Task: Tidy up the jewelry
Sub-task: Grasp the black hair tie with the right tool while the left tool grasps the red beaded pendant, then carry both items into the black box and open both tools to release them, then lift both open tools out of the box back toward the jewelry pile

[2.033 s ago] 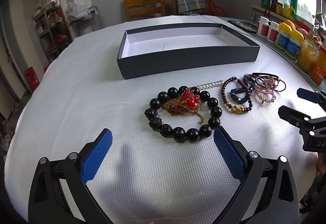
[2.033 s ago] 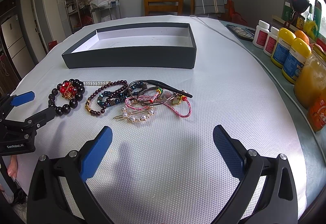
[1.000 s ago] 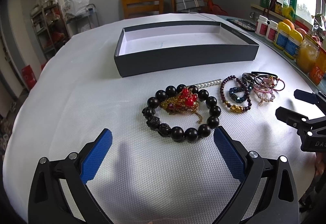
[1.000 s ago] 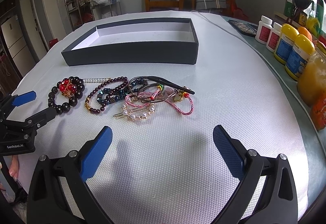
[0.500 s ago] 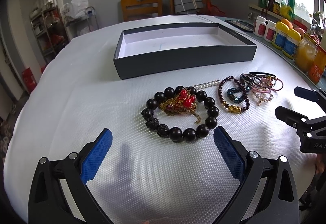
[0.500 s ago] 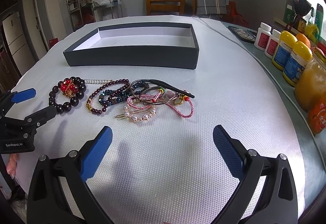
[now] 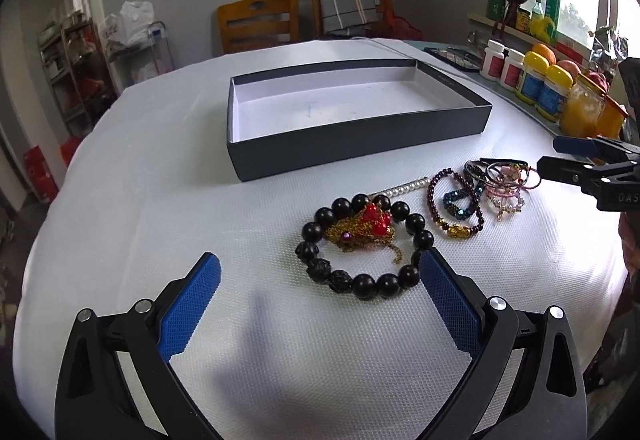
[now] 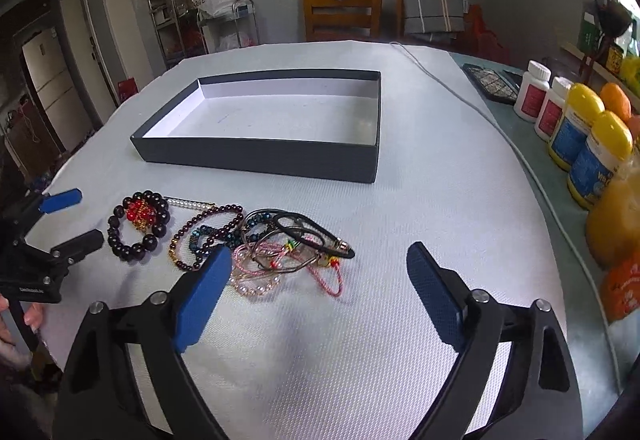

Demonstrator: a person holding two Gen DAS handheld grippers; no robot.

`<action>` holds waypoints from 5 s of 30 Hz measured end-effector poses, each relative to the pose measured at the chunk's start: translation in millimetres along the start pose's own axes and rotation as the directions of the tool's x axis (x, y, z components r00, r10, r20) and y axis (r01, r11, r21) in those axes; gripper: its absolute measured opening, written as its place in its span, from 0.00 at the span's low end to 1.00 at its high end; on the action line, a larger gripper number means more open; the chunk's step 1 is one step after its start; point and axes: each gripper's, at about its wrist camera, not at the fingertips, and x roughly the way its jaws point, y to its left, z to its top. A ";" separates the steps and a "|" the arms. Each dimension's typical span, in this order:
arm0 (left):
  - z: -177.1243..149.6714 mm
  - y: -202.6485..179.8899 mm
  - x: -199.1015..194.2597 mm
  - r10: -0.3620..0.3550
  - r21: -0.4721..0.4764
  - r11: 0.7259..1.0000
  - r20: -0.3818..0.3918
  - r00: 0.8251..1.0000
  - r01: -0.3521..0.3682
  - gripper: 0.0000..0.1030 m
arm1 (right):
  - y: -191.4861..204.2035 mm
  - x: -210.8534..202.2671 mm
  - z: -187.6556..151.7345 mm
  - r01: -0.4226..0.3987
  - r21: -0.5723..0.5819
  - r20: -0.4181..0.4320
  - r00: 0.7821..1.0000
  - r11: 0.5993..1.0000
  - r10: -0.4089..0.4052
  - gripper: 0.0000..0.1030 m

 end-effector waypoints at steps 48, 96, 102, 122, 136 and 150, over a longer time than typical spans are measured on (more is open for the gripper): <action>49.6 -12.3 -3.1 -0.171 0.165 0.972 -0.001 0.985 0.169 0.09 | -26.5 -14.7 56.4 -0.180 0.047 0.120 0.978 0.983 0.173 0.03; 149.8 60.6 160.6 0.015 -0.002 1.000 -0.069 0.997 -0.015 0.09 | -34.8 145.3 130.4 -0.047 0.107 -0.006 0.999 0.993 0.048 0.03; 148.4 65.0 162.9 -0.008 -0.020 1.000 -0.086 0.996 0.006 0.22 | -36.0 141.9 130.3 -0.058 0.107 0.004 0.998 0.993 0.058 0.21; 154.4 52.2 143.5 0.003 -0.002 1.000 0.005 1.000 -0.003 0.79 | -32.8 112.2 136.3 -0.139 0.107 0.157 0.980 0.984 0.121 0.89; 154.4 45.0 132.9 0.013 0.011 1.000 0.041 0.999 -0.014 0.87 | -27.4 110.1 134.6 0.075 0.113 0.150 0.984 0.991 -0.091 0.95; 154.1 43.0 130.3 0.028 0.018 0.999 0.051 0.998 -0.029 0.88 | -28.0 109.7 133.6 0.186 0.120 0.137 0.970 0.975 -0.202 0.95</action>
